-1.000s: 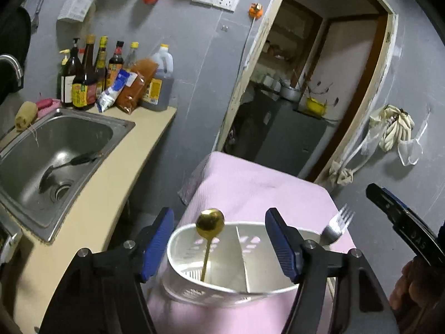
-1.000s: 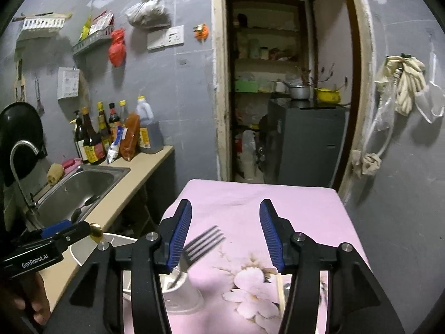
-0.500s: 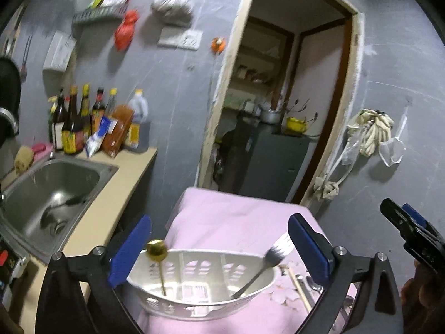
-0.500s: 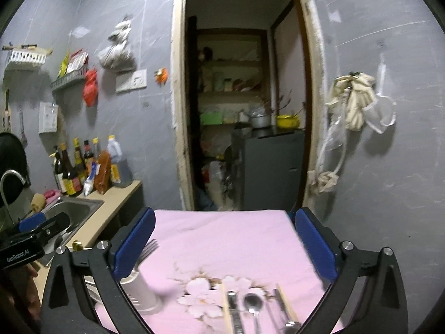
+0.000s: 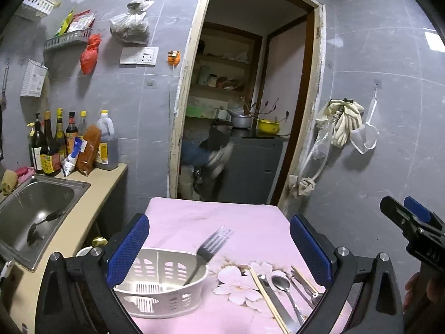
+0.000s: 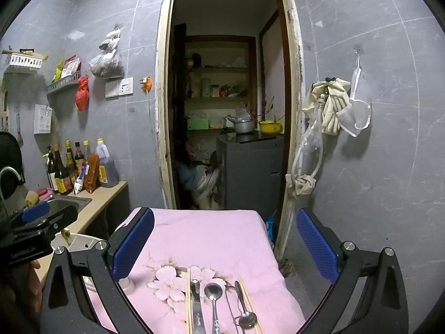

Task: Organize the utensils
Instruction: 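Move both tools back over the remaining utensils, then lower both tools over the wooden chopsticks, then grasp one chopstick with the right tool while the left tool grasps the other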

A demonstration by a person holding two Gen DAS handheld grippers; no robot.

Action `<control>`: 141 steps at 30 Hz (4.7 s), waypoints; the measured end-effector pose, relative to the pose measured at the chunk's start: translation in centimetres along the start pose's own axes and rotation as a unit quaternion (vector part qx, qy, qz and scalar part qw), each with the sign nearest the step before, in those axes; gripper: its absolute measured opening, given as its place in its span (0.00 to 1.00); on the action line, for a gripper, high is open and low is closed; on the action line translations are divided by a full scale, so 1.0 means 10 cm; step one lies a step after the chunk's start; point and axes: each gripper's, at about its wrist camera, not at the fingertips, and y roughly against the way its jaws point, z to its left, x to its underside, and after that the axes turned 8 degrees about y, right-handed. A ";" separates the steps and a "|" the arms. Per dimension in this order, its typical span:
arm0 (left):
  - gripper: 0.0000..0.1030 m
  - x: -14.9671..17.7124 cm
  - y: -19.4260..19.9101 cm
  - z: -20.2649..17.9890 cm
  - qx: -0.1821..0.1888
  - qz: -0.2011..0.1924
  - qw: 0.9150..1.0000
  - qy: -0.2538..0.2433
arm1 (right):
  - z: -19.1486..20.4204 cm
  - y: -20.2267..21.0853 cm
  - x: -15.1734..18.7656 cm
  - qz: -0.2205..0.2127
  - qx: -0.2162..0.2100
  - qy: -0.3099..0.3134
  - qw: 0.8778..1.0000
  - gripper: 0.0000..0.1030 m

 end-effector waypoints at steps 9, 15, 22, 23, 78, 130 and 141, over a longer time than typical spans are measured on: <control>0.99 0.02 0.04 -0.06 0.000 -0.002 1.000 -0.001 | -0.09 0.12 0.03 -0.005 -0.002 -0.003 1.000 0.98; 0.99 0.11 0.12 -0.19 -0.002 -0.001 1.000 -0.001 | -0.19 0.13 0.10 0.004 -0.005 -0.006 1.000 0.98; 0.99 0.17 0.11 -0.32 -0.012 0.005 1.000 0.002 | -0.39 0.05 0.24 0.023 -0.014 -0.009 1.000 0.98; 0.99 0.18 0.09 -0.34 -0.014 0.007 1.000 0.003 | -0.42 0.03 0.26 0.025 -0.015 -0.008 1.000 0.98; 0.67 1.59 -1.99 -0.46 -0.089 0.261 0.961 0.010 | -0.44 -2.24 2.00 0.286 -0.158 0.033 0.944 0.44; 0.17 1.52 -2.31 -0.75 -0.081 0.354 0.927 -0.092 | -0.36 -2.36 1.99 0.355 -0.165 0.059 0.918 0.29; 0.05 1.30 -2.06 -0.55 -0.039 0.313 0.948 0.030 | -0.72 -2.33 1.92 0.374 -0.185 -0.119 0.901 0.04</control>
